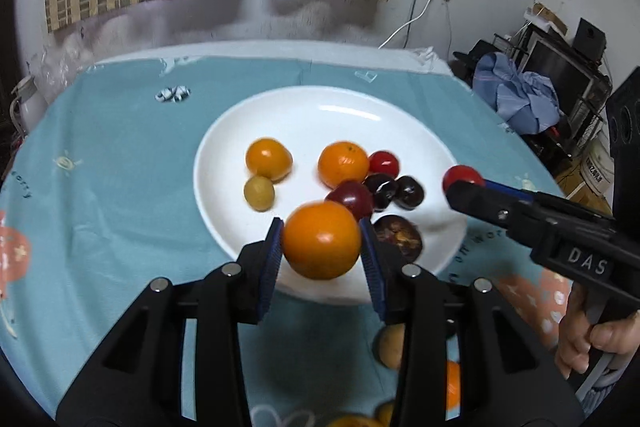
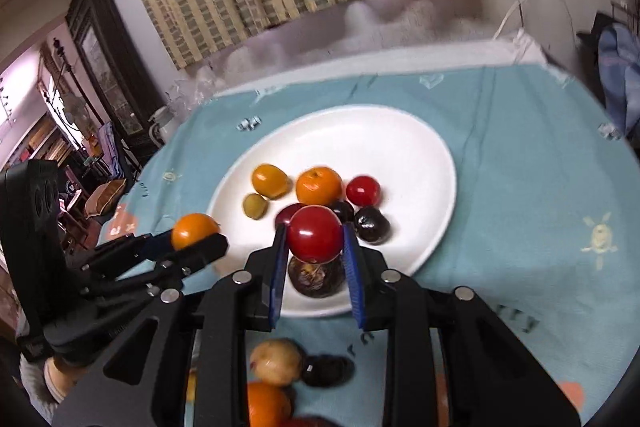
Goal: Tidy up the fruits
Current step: 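Carry the mandarin and tomato over the white plate and open both tools, then grasp a pale yellow fruit with the left tool while the right tool grasps a large red plum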
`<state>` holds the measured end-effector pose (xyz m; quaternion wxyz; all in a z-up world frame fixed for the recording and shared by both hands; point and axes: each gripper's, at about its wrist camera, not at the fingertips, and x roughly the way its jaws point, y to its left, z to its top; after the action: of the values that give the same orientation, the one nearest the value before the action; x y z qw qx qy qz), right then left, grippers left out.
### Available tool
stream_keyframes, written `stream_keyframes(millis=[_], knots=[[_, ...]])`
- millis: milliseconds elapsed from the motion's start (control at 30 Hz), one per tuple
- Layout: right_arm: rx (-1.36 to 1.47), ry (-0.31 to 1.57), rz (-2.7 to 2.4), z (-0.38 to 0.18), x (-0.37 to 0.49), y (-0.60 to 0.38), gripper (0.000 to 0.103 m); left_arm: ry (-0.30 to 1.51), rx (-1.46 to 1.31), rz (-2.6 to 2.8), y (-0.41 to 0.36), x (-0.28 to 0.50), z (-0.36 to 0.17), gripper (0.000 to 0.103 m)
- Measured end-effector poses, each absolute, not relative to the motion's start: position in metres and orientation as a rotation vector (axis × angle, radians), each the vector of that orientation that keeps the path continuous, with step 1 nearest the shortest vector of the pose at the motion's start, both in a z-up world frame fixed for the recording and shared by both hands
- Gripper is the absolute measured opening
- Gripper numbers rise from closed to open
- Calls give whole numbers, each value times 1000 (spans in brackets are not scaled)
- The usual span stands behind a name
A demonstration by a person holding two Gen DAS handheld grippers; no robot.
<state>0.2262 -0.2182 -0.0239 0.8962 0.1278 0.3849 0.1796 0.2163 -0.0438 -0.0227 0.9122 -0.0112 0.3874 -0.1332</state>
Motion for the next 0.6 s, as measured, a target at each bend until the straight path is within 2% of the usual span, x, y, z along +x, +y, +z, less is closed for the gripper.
stream_keyframes(millis=[33,67,100,300,333,367,433,500,600], knots=[[273,819,369,-29,230,-220,28,799,-17,-271,-44,218,-25,67],[285,849,369,-33,234,-222,28,784,-18,-267,-42,217,-26,84],[304,855,370,-33,234,-226,28,767,-23,-261,-39,215,-24,90],[386,757,412,2,205,-242,31,738,-76,-221,-19,200,-14,96],[395,742,423,8,199,-243,45,737,-86,-218,-15,194,-14,97],[403,706,426,14,191,-243,69,735,-109,-212,-9,186,-15,99],[370,611,394,22,187,-237,69,737,-158,-210,1,174,-17,99],[300,616,337,22,197,-227,69,743,-205,-206,9,164,-21,99],[388,617,412,24,182,-236,69,717,-229,-170,22,139,-24,99]])
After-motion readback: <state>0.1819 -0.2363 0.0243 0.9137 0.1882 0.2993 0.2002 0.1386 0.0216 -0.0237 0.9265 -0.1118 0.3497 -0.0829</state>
